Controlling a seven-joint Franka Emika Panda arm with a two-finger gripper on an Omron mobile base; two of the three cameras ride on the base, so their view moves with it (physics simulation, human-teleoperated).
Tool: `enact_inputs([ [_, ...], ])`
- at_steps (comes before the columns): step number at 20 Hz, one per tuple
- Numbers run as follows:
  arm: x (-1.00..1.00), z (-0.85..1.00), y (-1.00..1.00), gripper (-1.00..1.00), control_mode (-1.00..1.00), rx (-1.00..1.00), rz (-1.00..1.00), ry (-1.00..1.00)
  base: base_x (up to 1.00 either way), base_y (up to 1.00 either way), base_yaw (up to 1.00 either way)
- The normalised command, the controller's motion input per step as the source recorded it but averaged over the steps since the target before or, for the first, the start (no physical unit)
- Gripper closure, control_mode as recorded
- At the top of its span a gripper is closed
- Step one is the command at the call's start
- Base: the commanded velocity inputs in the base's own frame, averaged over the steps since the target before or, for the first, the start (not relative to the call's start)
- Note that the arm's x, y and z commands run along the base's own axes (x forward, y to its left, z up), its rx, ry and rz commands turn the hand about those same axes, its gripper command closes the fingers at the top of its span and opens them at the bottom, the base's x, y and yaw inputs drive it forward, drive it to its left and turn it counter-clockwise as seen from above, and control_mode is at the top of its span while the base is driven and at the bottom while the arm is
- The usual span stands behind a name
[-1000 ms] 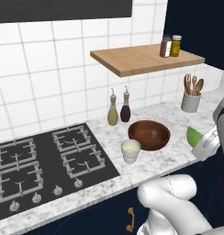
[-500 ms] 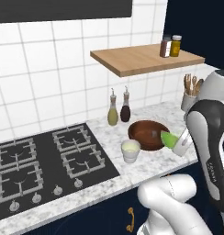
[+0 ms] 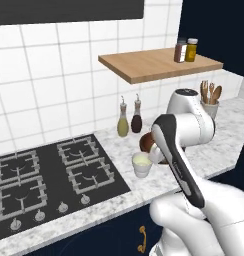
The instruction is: Grab a lemon wedge from the fridge and one ice cube from the ice bowl, and put them in the glass of lemonade.
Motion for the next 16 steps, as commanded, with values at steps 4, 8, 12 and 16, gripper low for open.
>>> enact_inputs([
  [4,0.95,-0.53,0.00,1.00,-1.00,0.07,-0.06,0.34,0.00,0.00,0.00],
  [8,0.46,-0.84,0.00,1.00,-1.00,0.03,0.00,0.02,0.00,0.00,0.00],
  [12,0.38,-0.27,0.07,1.00,-1.00,0.00,0.00,-0.12,0.00,0.00,0.00],
  [16,0.27,0.00,0.01,1.00,-1.00,0.00,0.00,-0.16,0.00,0.00,0.00],
])
